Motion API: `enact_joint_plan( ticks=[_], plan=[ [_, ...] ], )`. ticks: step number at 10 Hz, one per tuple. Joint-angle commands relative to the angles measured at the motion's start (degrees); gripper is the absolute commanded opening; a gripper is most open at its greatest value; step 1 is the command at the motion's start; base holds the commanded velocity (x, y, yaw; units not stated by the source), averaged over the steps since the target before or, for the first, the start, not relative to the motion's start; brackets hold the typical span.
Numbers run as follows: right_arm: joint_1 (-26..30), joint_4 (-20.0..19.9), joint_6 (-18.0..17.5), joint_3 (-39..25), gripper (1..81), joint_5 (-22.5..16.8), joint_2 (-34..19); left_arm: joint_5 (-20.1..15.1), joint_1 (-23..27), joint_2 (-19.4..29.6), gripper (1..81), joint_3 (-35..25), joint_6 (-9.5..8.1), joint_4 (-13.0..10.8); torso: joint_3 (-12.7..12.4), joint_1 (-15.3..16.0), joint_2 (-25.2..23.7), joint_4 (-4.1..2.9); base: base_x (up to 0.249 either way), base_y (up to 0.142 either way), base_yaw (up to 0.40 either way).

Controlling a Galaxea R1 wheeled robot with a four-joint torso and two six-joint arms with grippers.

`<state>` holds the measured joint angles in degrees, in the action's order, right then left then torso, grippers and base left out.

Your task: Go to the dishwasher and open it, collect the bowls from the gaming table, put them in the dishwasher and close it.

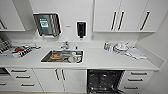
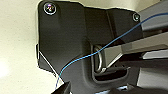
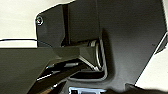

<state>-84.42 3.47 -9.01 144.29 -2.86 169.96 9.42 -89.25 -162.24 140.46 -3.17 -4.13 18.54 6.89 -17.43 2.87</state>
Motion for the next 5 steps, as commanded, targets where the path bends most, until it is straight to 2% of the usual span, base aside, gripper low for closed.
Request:
enact_joint_plan(
  ticks=[1,3,5],
  plan=[
    [2.28,0.66,0.13,-0.42,81.1,-3.46,0.23,-2.92,1.13,0.34,81.1,-0.18,0.26,-0.70,-5.07,-3.51,5.43,0.00,0.000,0.000,0.000],
    [2.28,0.66,0.13,-0.42,81.1,-3.46,0.23,-2.92,1.05,0.34,81.1,-0.18,0.18,-0.70,-8.75,-6.10,9.38,0.00,0.000,0.000,0.000],
    [2.28,0.66,0.13,-0.42,81.1,-3.46,0.23,-3.01,1.05,0.34,81.1,-0.18,0.18,-0.70,-12.11,-6.89,12.97,0.00,0.000,0.000,0.000]
  ],
)
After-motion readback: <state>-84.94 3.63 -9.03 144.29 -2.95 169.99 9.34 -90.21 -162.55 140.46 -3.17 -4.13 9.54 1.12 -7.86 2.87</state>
